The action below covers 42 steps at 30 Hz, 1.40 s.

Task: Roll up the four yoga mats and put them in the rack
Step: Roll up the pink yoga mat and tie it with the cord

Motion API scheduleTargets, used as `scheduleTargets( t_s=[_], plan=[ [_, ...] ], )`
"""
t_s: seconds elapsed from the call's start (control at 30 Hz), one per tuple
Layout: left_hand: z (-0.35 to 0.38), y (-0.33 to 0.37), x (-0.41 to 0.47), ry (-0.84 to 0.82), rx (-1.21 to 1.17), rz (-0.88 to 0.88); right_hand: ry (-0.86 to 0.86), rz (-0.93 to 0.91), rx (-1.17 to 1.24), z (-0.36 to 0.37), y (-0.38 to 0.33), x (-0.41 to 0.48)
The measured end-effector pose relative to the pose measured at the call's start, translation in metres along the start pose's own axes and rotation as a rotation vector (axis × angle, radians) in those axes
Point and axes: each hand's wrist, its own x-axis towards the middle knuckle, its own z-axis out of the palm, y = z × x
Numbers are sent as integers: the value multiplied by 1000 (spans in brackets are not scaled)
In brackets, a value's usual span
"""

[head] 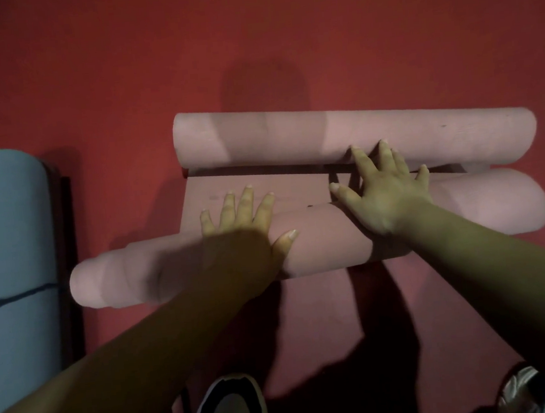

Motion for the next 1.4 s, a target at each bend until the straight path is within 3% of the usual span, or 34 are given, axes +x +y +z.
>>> scheduleTargets(
  t_s=[0.17, 0.3, 0.53, 1.17, 1.4],
  plan=[
    [6, 4, -10, 103, 18, 62, 4, 2, 14, -3, -2, 7],
    [5, 2, 0, 64, 30, 41, 20, -6, 2, -3, -1, 6],
    [6, 0, 10, 153, 22, 45, 30, 3, 10, -7, -3, 16],
    [9, 1, 9, 142, 94, 93, 59, -2, 1, -8, -2, 28],
    [11, -3, 25, 280, 56, 110, 54, 6, -13, -11, 0, 34]
  ],
)
